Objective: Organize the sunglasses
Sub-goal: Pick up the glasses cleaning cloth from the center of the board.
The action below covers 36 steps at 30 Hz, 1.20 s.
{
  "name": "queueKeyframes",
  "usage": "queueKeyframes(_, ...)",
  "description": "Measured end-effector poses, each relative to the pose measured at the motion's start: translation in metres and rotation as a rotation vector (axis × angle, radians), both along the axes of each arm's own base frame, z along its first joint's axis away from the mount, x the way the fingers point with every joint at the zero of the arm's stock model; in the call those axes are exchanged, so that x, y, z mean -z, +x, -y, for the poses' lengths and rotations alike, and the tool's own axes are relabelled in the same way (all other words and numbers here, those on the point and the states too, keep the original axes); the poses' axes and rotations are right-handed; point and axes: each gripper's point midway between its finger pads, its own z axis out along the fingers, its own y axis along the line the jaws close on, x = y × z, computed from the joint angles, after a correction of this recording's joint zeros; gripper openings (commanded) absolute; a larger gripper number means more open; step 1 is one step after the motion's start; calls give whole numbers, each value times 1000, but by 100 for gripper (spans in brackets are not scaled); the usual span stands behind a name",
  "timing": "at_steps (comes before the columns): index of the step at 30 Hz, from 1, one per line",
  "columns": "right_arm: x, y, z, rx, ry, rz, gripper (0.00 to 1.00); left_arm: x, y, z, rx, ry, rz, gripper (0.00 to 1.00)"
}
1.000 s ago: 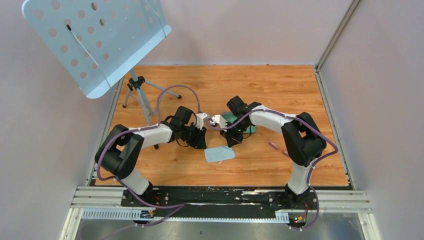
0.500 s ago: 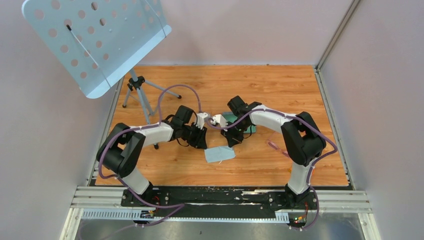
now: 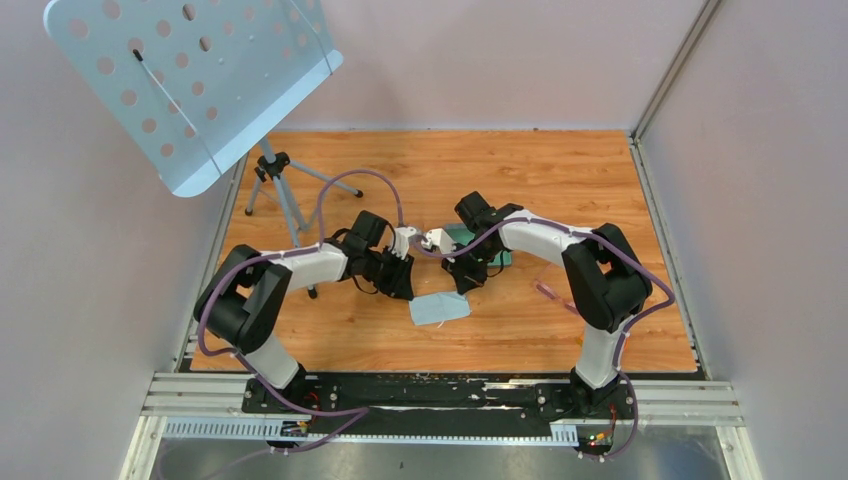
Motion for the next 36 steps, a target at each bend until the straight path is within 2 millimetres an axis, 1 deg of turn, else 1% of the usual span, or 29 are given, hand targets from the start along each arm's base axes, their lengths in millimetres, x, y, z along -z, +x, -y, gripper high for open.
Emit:
queueKeyframes(3,0,0,0,3,-2,-1,0,0,-2,0,3,2,-17,33)
queueKeyframes(6,0,0,1,5,-2,-3,0,-1,-3,0,3,3,-24,33)
queueKeyframes(13,4,0,2,10,-9,-14,0,0,-4,0,3,5,-42,23)
queueKeyframes(21,5,-1,3,19,-15,-26,0,1,-5,2,9,1,-59,25)
queueKeyframes(26,5,-1,3,23,-16,-29,0,2,-6,2,11,1,-64,15)
queueKeyframes(28,5,-1,3,25,-17,-31,0,3,-6,2,12,3,-69,9)
queueKeyframes(30,5,-2,3,26,-18,-32,0,3,-7,2,14,3,-71,0)
queueKeyframes(36,4,-1,3,42,-23,-36,0,3,-7,3,16,-3,-76,0)
